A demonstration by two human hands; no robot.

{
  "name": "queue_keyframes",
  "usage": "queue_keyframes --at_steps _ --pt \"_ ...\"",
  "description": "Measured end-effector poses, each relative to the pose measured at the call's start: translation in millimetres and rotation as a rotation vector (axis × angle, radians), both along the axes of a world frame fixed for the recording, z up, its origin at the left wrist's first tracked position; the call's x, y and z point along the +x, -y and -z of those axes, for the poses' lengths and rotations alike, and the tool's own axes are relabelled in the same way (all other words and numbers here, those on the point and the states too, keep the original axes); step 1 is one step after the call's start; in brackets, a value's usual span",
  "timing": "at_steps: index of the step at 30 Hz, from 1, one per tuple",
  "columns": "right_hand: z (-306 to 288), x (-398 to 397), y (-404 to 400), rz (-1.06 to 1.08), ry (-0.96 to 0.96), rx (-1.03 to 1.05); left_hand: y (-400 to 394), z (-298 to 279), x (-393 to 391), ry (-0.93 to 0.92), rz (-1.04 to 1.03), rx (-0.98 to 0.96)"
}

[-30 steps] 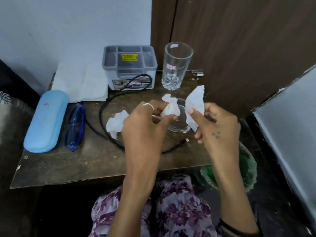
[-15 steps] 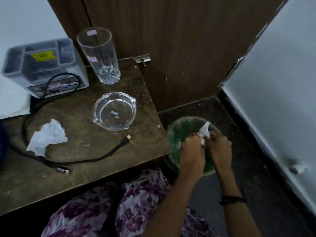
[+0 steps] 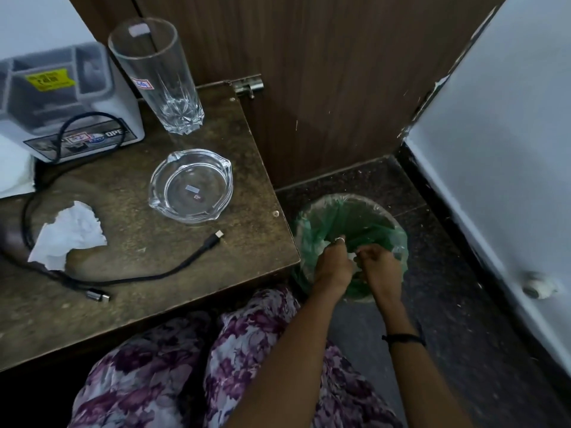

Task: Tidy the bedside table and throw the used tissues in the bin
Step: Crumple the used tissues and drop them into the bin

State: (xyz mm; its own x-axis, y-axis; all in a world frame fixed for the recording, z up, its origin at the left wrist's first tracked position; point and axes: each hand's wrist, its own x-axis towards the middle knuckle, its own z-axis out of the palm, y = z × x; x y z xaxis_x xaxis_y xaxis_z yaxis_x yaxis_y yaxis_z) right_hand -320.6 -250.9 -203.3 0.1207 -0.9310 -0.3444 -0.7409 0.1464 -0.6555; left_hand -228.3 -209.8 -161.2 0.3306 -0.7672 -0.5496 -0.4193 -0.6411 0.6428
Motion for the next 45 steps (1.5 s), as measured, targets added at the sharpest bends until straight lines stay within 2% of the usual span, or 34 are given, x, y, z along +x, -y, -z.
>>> queue_keyframes --at_steps 3,8,13,16,18,21,24,29,33,36,41,45 --pt "-38.3 5.9 -12.7 -0.005 0.108 -0.093 -9.1 -36.5 -5.5 -0.003 0.011 -0.087" --pt "-120.4 22.3 -46.8 -0.068 0.282 -0.318 -52.1 -113.3 1.0 0.104 -0.031 -0.307" --pt "-191.0 74.4 -95.1 -0.233 0.511 -0.385 -116.9 -173.0 50.6 0.155 -0.324 -0.572" --pt "-209.8 124.2 -126.5 -0.397 0.535 -0.392 -157.8 -188.3 96.0 0.191 -0.519 -0.684" --pt "-215.5 158.7 -145.7 -0.549 0.46 -0.404 -181.7 -187.2 128.2 0.273 -0.635 -0.664" --pt "-215.5 205.6 -164.7 -0.752 0.367 -0.384 -215.0 -174.5 171.3 0.492 -0.785 -0.525" --pt "-201.8 241.8 -171.3 -0.91 0.18 -0.45 -238.8 -156.9 200.7 0.649 -0.811 -0.357" --pt "-177.8 266.2 -171.7 -0.99 -0.009 -0.525 -248.2 -134.0 210.1 0.642 -0.833 -0.302" --pt "-173.6 268.0 -174.0 -0.984 0.005 -0.575 -245.4 -126.0 209.7 0.625 -0.874 -0.358" --pt "-179.0 260.5 -174.3 -0.951 0.092 -0.584 -245.2 -132.8 206.2 0.599 -0.886 -0.446" --pt "-203.4 212.7 -157.2 -0.748 0.278 -0.577 -226.0 -166.8 177.7 0.25 -0.917 -0.696" --pt "-213.0 148.9 -131.9 -0.537 0.406 -0.627 -189.0 -180.0 137.9 -0.012 -0.79 -0.789"
